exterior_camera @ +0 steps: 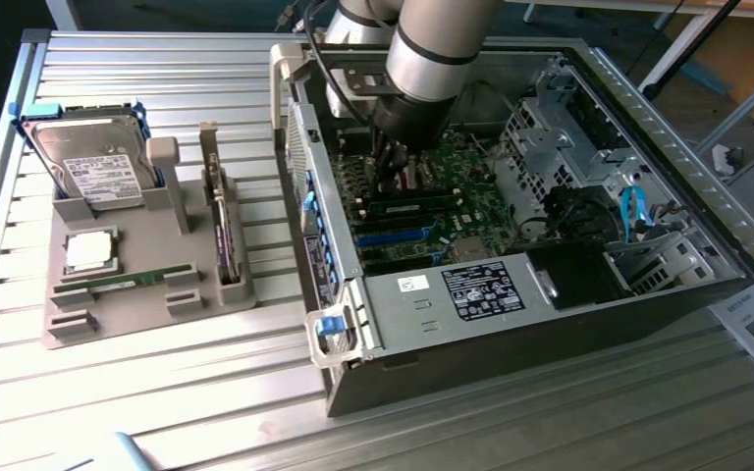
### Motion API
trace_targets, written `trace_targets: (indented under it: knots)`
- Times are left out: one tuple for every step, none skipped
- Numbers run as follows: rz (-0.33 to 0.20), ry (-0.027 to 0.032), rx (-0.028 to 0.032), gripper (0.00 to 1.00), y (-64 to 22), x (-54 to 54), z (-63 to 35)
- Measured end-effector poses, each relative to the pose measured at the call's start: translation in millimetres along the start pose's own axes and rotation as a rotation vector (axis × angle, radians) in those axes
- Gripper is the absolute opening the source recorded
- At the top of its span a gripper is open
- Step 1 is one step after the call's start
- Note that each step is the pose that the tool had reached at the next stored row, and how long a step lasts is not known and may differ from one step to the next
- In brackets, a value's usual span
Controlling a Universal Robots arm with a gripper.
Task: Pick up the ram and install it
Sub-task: 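Press down the ram until it locks into place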
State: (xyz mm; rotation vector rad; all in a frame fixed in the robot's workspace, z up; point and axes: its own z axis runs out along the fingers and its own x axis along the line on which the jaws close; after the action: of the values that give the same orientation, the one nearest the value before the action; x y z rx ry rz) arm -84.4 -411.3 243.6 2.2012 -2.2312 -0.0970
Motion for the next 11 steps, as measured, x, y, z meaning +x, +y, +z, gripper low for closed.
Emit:
trace_targets:
  knots:
    - [0.0,-0.0001,0.0,0.1,0.0,0.0,0.6]
    - [0.0,0.0,0.0,0.1,-0.1,0.1,2.3]
    - [0.0,0.0001,-0.0001,0.1,-0.2,0.1,2.9]
    - [0.0,0.0,0.0,0.1,-0.2,0.1,3.5]
    - [0.0,0.0,0.0,0.1,-0.2,0.2,4.3]
    - [0.0,0.0001,0.0,0.1,-0.2,0.2,4.9]
    - [0.0,0.0001,0.0,0.1,-0.3,0.2,5.5]
    - [0.0,0.0001,0.0,0.1,-0.3,0.2,6.0]
    - [0.0,0.0,0.0,0.1,-0.3,0.2,6.5]
    - [0.0,0.0,0.0,0.1,-0.4,0.3,7.1]
    - [0.0,0.0001,0.0,0.1,-0.4,0.3,7.5]
